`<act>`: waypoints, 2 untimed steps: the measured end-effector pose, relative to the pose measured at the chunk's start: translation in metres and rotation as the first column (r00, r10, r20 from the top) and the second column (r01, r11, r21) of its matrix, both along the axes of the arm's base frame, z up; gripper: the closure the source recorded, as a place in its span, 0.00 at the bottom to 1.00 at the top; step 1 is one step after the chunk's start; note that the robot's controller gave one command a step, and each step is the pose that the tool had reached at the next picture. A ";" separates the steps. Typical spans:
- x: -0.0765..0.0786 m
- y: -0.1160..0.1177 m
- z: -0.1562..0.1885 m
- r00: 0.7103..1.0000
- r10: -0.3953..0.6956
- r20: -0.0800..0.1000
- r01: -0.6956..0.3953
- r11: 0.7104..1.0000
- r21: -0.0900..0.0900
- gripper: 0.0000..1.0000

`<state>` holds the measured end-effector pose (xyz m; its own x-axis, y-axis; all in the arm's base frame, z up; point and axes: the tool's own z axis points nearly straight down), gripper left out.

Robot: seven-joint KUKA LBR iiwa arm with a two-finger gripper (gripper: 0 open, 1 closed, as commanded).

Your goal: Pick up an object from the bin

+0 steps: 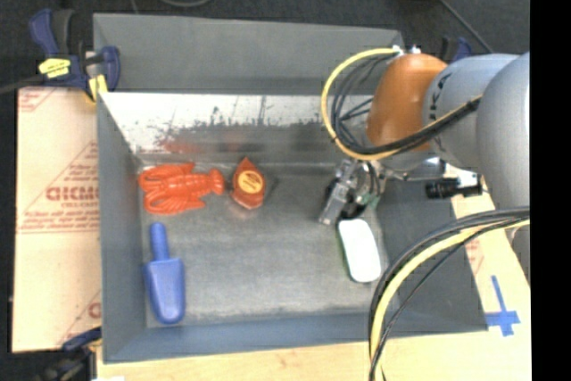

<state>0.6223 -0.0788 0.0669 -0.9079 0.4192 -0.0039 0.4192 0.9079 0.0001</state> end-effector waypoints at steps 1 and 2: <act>0.000 -0.001 0.002 1.000 0.000 0.001 0.000 1.000 -0.001 1.00; 0.000 0.000 0.007 1.000 0.000 -0.002 0.000 1.000 0.000 1.00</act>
Offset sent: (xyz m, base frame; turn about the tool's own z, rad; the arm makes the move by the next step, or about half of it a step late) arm 0.0000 -0.0001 0.0356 0.0000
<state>0.6219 -0.0793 0.0735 -0.9081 0.4188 -0.0018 0.4188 0.9081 -0.0008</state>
